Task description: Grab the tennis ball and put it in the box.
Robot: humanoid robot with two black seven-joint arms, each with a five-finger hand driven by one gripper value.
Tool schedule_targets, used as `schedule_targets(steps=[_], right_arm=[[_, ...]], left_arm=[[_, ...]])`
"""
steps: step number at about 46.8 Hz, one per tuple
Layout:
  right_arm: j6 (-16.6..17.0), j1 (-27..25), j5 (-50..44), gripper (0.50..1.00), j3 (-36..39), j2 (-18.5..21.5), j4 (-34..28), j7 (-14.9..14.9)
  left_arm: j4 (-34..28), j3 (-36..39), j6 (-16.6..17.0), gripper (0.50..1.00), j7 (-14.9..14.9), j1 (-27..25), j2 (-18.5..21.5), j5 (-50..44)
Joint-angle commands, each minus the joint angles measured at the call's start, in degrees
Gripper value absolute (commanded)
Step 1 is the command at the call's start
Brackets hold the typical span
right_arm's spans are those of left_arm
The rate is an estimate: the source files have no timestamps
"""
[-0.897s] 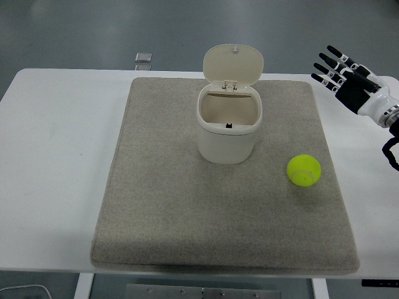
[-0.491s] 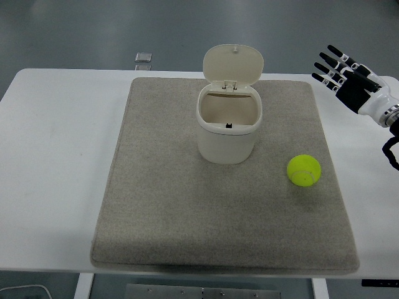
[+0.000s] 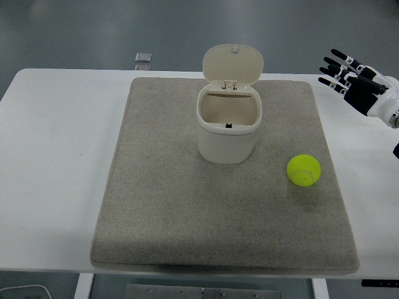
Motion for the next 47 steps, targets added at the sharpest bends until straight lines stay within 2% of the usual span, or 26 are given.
schedule_targets(steps=[1, 11, 33, 41, 47], right_arm=[[0.7, 0.2, -0.6, 0.905, 0.1, -0.9, 0.0, 0.1], [1.8, 0.8, -6.5, 0.905, 0.0, -2.4, 0.3, 0.1], [10.5, 3.2, -23.9, 0.905, 0.1, -8.5, 1.3, 0.3], [11.3, 3.1, -30.8, 0.905, -0.2, -9.9, 4.6, 2.9], [11.2, 2.8, -38.3, 0.905, -0.3, -11.4, 8.8, 6.1]], left_arm=[[0.0, 0.0, 0.0, 0.992, 0.0, 0.0, 0.0, 0.0], [0.0, 0.0, 0.0, 0.992, 0.0, 0.0, 0.0, 0.0], [0.0, 0.0, 0.0, 0.992, 0.0, 0.0, 0.0, 0.1], [0.0, 0.0, 0.0, 0.992, 0.0, 0.0, 0.0, 0.0], [0.0, 0.0, 0.0, 0.992, 0.0, 0.0, 0.0, 0.0]])
